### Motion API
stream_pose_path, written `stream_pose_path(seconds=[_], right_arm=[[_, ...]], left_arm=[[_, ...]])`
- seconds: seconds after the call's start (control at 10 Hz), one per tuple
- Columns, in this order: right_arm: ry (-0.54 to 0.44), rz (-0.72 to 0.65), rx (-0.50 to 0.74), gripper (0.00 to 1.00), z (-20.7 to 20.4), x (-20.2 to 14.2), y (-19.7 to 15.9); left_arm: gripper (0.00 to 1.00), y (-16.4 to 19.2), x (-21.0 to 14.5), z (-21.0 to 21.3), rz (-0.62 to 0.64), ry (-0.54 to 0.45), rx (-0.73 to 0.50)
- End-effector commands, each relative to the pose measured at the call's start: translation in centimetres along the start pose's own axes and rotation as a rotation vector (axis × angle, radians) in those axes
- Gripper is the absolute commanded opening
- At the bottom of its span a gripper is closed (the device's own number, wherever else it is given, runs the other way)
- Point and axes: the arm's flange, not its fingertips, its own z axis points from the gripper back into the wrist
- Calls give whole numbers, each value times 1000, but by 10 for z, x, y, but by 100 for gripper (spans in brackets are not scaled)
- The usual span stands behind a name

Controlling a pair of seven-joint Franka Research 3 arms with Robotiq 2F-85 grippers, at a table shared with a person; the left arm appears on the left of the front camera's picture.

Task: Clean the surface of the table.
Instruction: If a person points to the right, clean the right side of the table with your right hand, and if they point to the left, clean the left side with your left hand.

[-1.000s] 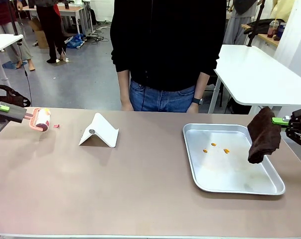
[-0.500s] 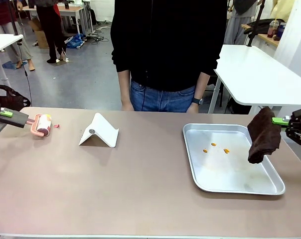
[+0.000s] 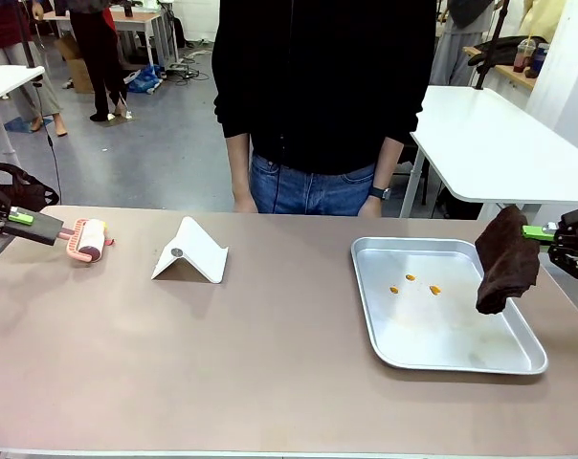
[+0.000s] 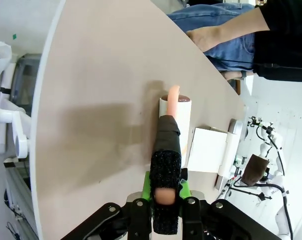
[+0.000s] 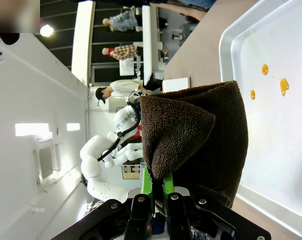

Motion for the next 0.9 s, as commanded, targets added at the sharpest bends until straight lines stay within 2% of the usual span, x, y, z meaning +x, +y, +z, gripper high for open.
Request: stream_pose_path(seconds=[0.0, 0.4, 0.6, 0.8], right_arm=[[1, -13, 1, 0, 0, -1, 6], [1, -13, 1, 0, 0, -1, 6], [1, -13, 1, 0, 0, -1, 6], [1, -13, 1, 0, 0, -1, 6]], left_arm=[[22, 5, -3, -29, -13, 13, 116], [22, -15, -15, -68, -60, 93, 134], [22, -31, -24, -61, -119, 93, 18], [22, -53, -45, -32, -216, 84, -172]])
